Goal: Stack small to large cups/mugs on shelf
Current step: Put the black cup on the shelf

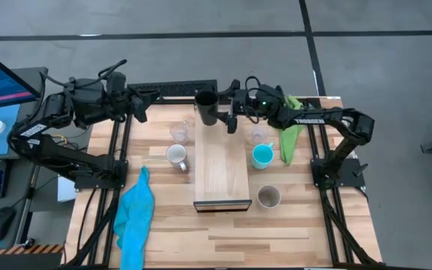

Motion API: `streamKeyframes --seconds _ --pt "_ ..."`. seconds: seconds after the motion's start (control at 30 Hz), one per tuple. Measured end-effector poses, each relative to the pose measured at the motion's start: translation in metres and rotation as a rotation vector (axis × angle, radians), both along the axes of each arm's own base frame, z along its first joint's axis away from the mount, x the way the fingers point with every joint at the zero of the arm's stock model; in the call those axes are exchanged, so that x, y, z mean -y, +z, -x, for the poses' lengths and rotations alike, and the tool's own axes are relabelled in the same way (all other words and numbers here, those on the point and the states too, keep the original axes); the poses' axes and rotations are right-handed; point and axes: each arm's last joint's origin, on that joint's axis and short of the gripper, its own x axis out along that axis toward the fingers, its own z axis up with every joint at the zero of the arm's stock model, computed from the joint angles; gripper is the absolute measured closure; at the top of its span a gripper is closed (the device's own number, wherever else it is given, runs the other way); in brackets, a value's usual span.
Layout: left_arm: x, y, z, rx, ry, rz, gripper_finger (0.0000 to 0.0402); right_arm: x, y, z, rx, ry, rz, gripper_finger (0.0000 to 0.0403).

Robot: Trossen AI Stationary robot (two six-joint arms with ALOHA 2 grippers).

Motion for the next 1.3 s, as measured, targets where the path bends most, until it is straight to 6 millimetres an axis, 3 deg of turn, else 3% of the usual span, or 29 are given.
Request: streamKeyframes --seconds 0.23,0.63,1.3 --pt "-0.001 -0.001 -0.003 -0.013 0.014 -0.006 0.0322 0.007 -0.019 -0.009 -0.018 -0.011 -0.012 0.0076" --pt "-0.002 -0.005 -0.015 -0.057 0.015 -0.028 0.0322 0.012 -0.026 -0.007 -0.051 -0.092 0.05 0.0076" --pt "-0.003 -0.006 -0.015 -0.052 0.062 -0.028 0.0322 0.014 -0.038 -0.003 -0.103 -0.106 0.051 0.0076"
